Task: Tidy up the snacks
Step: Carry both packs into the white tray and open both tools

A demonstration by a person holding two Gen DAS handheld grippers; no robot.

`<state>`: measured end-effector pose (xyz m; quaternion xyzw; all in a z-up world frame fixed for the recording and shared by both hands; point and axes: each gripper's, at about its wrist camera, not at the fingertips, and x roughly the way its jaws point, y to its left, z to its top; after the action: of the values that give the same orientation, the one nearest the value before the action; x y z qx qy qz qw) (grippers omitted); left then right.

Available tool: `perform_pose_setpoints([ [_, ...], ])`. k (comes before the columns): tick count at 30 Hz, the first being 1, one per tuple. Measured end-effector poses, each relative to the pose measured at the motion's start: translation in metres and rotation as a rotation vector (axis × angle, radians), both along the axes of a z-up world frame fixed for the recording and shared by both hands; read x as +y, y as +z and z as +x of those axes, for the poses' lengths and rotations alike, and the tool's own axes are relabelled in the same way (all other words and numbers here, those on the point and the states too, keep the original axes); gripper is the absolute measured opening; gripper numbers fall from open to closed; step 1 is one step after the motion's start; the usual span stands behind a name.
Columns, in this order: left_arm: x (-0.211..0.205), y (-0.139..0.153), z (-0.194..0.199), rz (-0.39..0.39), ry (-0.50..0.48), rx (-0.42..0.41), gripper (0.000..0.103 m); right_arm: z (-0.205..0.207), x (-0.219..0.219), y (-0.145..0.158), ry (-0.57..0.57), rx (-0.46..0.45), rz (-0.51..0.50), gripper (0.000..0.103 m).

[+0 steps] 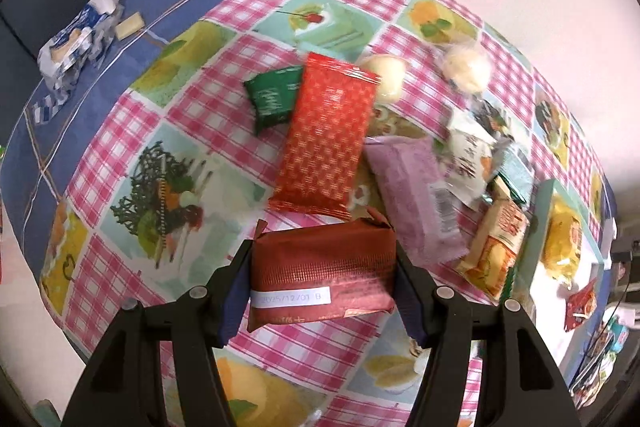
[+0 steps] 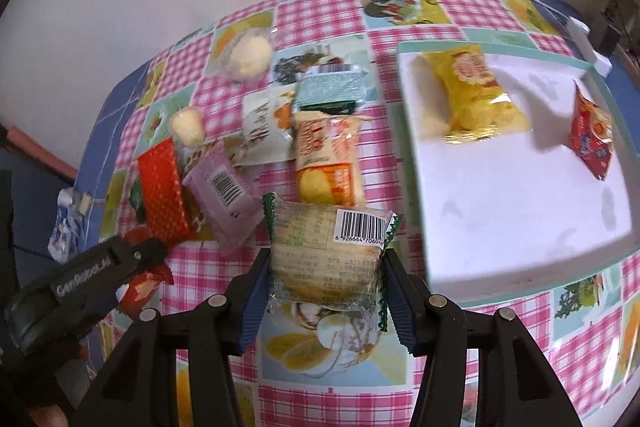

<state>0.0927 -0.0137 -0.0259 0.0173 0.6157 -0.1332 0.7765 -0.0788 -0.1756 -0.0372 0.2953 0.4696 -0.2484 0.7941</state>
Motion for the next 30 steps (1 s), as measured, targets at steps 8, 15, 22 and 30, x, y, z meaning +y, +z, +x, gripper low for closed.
perform_pose_setpoints([
  [8, -0.053, 0.011, -0.045, -0.004, -0.194, -0.04, 0.065, -0.042, -0.062, 0.003, -0.213, 0.036, -0.014, 0.056],
  [15, -0.114, 0.011, -0.097, -0.029, -0.371, -0.048, 0.065, -0.095, -0.115, 0.003, -0.411, 0.04, -0.012, 0.057],
  [22, -0.17, 0.009, -0.131, -0.045, -0.538, -0.071, 0.066, -0.13, -0.148, -0.004, -0.521, 0.024, 0.043, 0.057],
  [30, -0.213, -0.013, -0.142, -0.073, -0.613, -0.049, 0.066, -0.149, -0.169, -0.023, -0.588, 0.05, 0.095, 0.058],
])
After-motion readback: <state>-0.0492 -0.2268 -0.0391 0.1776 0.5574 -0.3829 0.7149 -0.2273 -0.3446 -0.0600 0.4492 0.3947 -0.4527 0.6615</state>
